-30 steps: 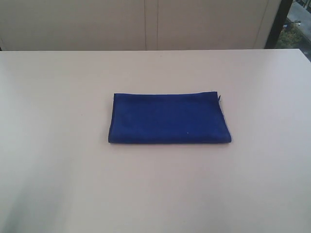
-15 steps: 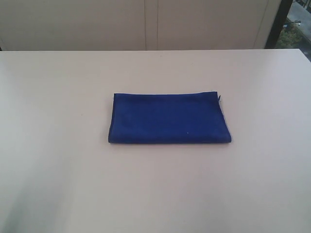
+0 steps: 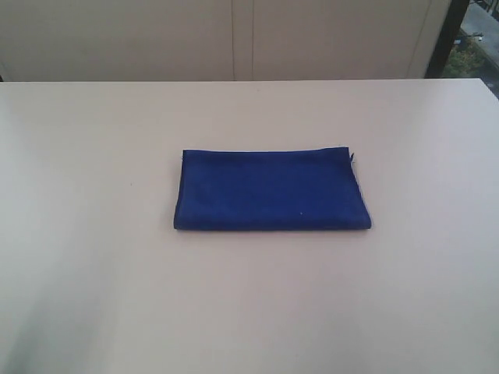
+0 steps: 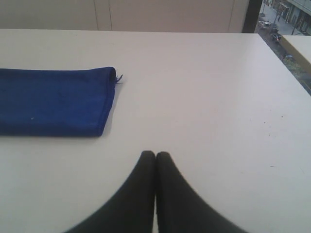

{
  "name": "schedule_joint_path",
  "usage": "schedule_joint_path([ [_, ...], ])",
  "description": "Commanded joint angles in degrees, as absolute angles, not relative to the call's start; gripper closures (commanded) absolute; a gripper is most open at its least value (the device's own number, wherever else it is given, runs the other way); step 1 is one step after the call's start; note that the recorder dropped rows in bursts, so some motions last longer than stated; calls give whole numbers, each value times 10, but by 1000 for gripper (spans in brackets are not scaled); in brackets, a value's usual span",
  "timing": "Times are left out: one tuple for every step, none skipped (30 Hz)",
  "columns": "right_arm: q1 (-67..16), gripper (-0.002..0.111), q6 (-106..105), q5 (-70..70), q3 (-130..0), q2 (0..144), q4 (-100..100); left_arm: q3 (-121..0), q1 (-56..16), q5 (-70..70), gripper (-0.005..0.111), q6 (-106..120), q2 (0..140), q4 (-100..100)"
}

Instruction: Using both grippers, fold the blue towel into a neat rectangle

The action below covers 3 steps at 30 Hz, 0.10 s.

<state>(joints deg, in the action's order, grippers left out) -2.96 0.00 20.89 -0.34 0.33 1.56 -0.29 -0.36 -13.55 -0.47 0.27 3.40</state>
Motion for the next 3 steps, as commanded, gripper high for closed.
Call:
schedule_joint_path([
  [-28,108,0,205,0,0,18,0,-2,-135,107,-4,0,37],
  [-28,108,0,205,0,0,18,0,-2,-135,107,-4,0,37],
  [-28,108,0,205,0,0,18,0,-2,-135,107,-4,0,37],
])
